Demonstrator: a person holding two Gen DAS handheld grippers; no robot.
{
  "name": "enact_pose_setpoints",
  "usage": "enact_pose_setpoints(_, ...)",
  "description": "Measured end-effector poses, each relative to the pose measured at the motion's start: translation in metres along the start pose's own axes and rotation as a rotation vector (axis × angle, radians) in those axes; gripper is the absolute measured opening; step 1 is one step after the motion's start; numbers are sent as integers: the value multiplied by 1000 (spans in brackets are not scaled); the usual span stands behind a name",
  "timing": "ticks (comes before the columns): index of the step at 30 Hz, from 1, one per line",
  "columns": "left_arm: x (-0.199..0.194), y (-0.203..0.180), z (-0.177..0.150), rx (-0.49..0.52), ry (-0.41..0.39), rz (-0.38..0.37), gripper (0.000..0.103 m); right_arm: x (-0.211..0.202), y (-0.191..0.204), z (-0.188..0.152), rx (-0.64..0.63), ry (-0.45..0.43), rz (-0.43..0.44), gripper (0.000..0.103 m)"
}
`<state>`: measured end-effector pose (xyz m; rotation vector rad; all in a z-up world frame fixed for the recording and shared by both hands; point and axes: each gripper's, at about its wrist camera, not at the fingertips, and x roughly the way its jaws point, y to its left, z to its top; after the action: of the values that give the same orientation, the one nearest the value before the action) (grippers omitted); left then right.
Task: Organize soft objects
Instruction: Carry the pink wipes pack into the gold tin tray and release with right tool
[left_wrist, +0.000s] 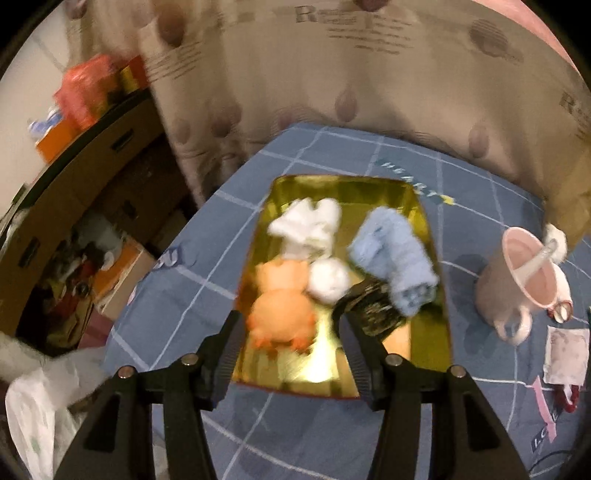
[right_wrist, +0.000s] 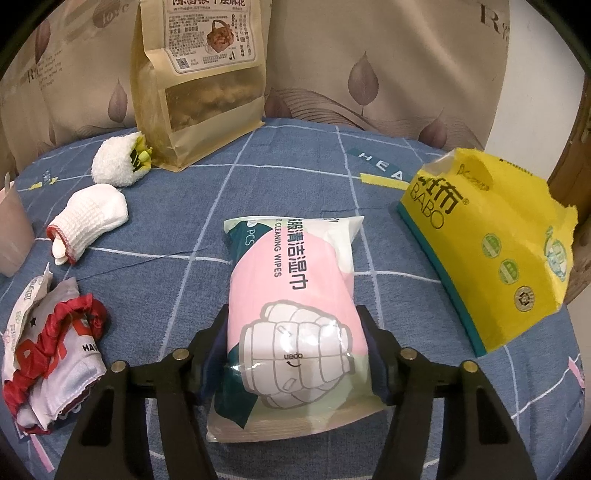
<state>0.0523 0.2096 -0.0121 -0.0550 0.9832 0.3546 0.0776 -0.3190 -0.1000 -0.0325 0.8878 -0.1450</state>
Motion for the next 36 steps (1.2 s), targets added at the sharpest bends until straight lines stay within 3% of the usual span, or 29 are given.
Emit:
enact_pose_setpoints(10,7,22,-13,-71,4,-19,55,-23,19,17,-13,-31,-35,55)
enact_pose_setpoints(16,10,31,-13,-97,6,-12,55,-51,51,45,-52,-76,14,55)
enact_pose_setpoints(26,6,46,-12,-144,-7,5,55,-96,152,74,-208,-149,203,55)
enact_pose_setpoints(36,2,68,-10,-206,-19,30,55,-133,278,75,-414,-177,376,55)
